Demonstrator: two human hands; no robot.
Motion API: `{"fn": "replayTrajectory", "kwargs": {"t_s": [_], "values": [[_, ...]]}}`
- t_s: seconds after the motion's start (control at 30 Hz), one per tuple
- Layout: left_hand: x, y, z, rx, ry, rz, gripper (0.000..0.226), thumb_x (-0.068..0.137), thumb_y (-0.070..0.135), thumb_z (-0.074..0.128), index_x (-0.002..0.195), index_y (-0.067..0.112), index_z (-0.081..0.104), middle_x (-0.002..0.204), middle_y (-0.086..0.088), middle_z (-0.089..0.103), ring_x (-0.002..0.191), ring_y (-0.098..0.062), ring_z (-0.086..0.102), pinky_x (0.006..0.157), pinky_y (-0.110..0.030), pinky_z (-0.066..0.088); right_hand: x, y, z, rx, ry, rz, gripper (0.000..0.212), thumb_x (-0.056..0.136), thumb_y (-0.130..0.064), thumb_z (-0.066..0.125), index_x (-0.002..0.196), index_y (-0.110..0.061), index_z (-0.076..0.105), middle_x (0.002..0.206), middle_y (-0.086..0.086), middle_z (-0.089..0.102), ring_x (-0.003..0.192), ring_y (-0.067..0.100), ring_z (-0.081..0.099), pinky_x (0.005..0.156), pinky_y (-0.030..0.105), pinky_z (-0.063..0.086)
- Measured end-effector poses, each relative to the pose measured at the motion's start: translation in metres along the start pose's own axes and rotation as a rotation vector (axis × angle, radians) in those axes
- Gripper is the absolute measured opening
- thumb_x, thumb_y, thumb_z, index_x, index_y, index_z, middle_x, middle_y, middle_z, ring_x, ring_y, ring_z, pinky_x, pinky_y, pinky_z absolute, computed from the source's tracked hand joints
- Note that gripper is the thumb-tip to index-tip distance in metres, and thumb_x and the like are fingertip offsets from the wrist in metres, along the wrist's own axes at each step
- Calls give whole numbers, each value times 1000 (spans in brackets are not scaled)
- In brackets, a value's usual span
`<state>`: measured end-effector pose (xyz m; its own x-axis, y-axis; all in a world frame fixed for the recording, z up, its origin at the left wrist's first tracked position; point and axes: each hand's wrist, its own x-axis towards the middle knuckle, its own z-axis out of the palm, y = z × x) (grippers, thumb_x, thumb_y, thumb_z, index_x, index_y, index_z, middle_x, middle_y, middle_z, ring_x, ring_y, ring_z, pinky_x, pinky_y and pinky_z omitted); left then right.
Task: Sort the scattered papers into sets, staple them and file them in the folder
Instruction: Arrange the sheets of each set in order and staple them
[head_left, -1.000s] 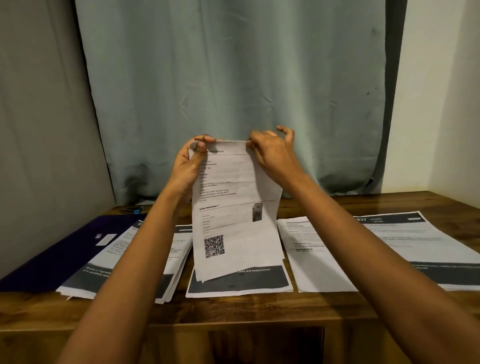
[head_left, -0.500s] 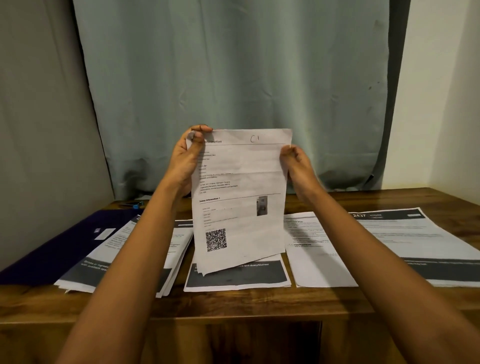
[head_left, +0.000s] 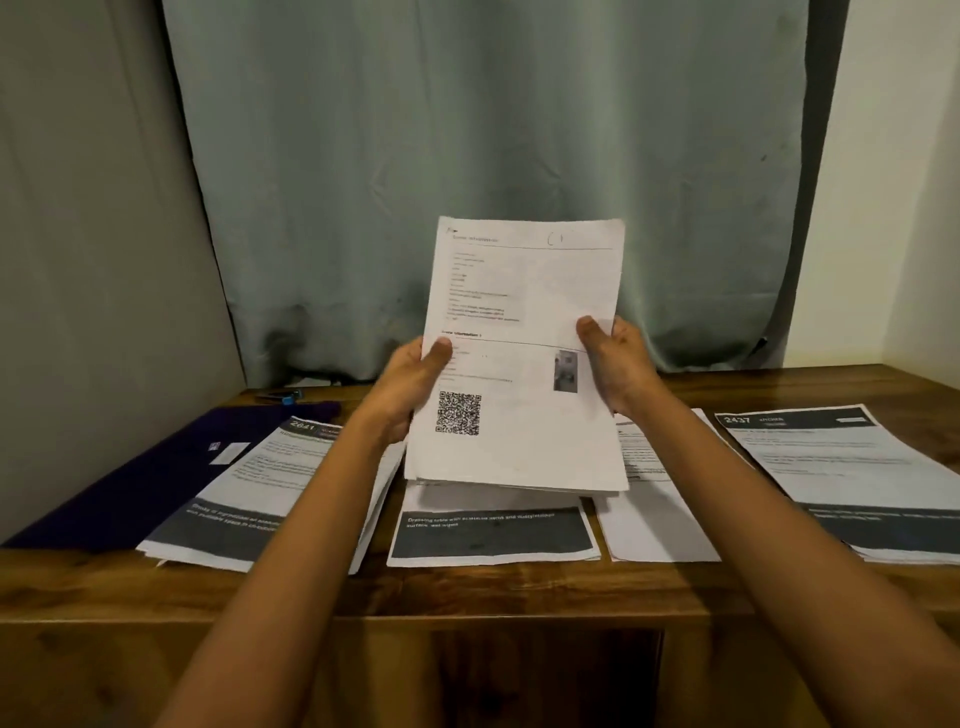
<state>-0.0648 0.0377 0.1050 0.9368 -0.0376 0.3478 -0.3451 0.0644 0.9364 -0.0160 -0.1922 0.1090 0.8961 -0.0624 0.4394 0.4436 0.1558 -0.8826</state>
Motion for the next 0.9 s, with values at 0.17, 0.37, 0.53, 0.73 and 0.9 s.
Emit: {"fn": "replayTrajectory", "kwargs": {"t_s": [0.17,0.37,0.53,0.73,0.9], "values": [[-21,-31,-4,36,-72,-99,29,99,17,47,122,4,59,112,-10,70,91,-21,70,81,-35,57,-1,-5,-13,-13,106,36,11,99,-18,48,102,-11,56,87,-2,65,72,12,63,52,20,55],[-36,-46,-9,49,-178,-178,26,98,11,46,121,9,58,117,-7,68,103,-20,68,81,-32,58,-3,1,-26,-37,140,103,16,99,-19,48,108,-7,55,98,3,67,76,13,67,53,24,53],[-39,-57,-2,91,-84,-118,23,101,10,43,120,13,55,116,-3,67,105,-18,66,74,-26,59,-6,2,-26,-73,142,108,15,99,-21,49,103,-8,55,91,1,66,72,13,65,47,20,52],[-34,-68,4,34,94,-67,25,102,8,39,124,10,52,121,-4,63,106,-21,63,74,-26,59,-16,16,-33,-167,-45,212,15,101,-22,47,100,-14,60,110,11,68,93,24,67,81,38,57],[-29,-72,11,20,177,-65,24,102,7,38,121,9,52,121,-5,61,103,-20,62,71,-24,59,-42,41,-30,-190,-114,273,34,100,-17,48,133,-11,50,128,3,61,110,21,61,91,35,51]]}}
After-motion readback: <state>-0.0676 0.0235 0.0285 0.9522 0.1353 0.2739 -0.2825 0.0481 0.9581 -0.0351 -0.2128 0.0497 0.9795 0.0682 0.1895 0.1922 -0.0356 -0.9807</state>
